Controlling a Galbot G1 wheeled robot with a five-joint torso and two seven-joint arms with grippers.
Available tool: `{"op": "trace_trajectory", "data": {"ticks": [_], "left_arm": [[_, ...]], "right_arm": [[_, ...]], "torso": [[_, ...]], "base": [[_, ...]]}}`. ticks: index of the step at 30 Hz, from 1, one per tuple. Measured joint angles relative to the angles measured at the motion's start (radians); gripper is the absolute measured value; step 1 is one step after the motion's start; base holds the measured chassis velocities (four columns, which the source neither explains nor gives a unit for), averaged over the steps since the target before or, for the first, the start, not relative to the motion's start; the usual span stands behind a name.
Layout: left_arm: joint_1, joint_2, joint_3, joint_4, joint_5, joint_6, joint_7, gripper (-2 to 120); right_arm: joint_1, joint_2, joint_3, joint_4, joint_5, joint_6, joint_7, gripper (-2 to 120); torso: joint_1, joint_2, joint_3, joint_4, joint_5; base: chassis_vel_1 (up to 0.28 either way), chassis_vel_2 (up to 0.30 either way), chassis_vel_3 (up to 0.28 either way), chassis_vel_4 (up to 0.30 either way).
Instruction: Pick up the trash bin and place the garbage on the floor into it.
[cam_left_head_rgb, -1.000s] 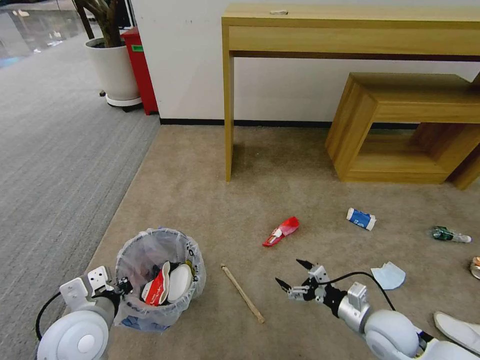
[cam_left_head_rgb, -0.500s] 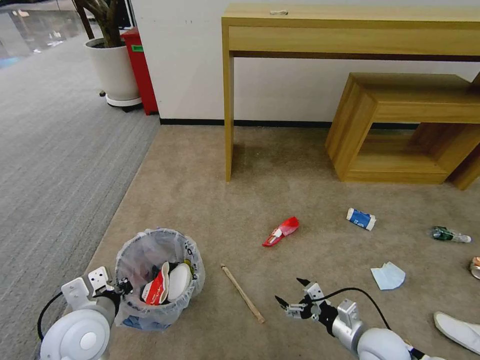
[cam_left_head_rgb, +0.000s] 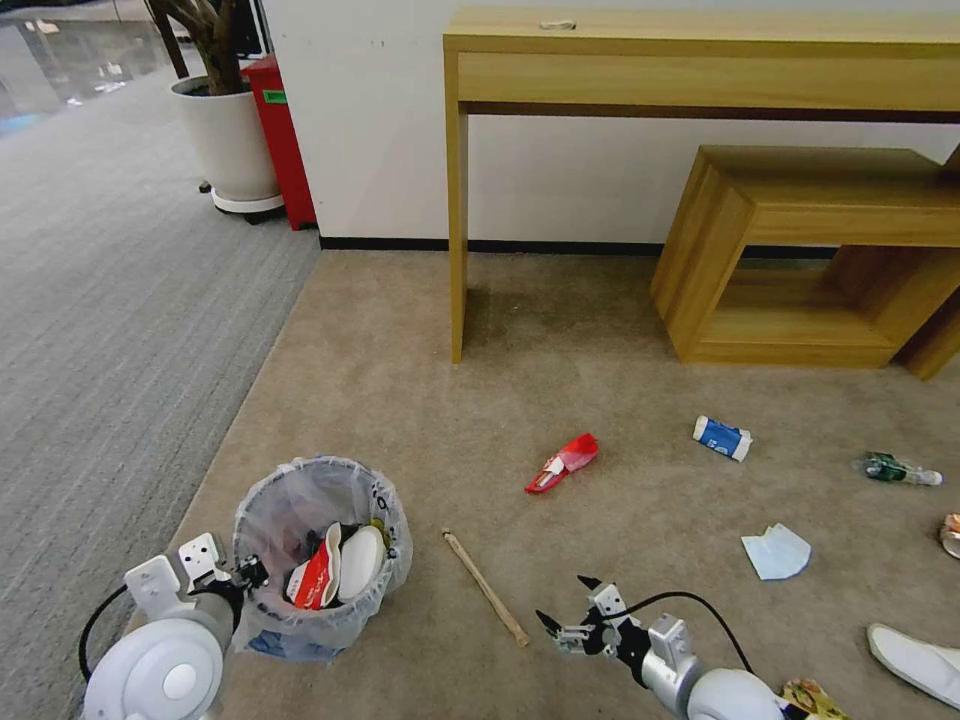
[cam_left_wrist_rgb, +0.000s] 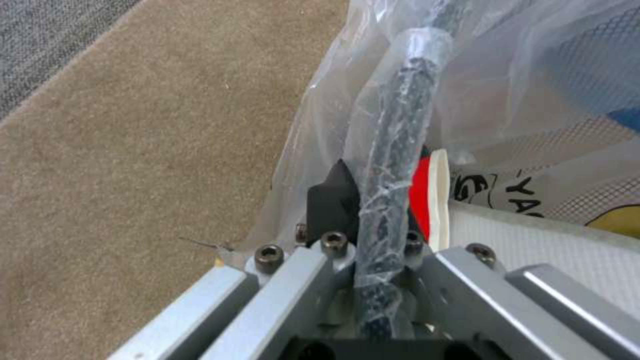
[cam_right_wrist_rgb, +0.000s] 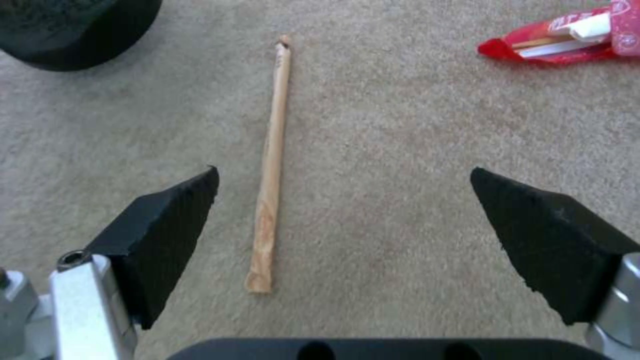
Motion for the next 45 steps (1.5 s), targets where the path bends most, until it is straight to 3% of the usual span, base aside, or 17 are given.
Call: {"op": "trace_trajectory", "data": {"ticks": [12,27,45], "left_arm": [[-0.007,0.0,0.001,0.005,-0.002,0.0,0.0,0],[-0.01,0.005,0.0,0.001,-0.009,0.0,-0.001,0],[-0.006,-0.004,0.006,-0.002,-0.003,0.0,-0.002,0]], "right_arm": [[0.076,0.055,-0.073,-0.098,0.015,0.018,-0.004,97],[0.106,0.07,-0.113,-0.129,0.023,0.02,-0.003,97],[0.131,0.067,-0.152,-0.18,0.065,0.125,-0.136,93]], "torso": [[0.0,0.0,0.0,0.0,0.0],[0.0,0.0,0.0,0.0,0.0],[0.0,0.0,0.0,0.0,0.0]], "base": [[0.0,0.0,0.0,0.0],[0.0,0.0,0.0,0.0],[0.0,0.0,0.0,0.0]]}}
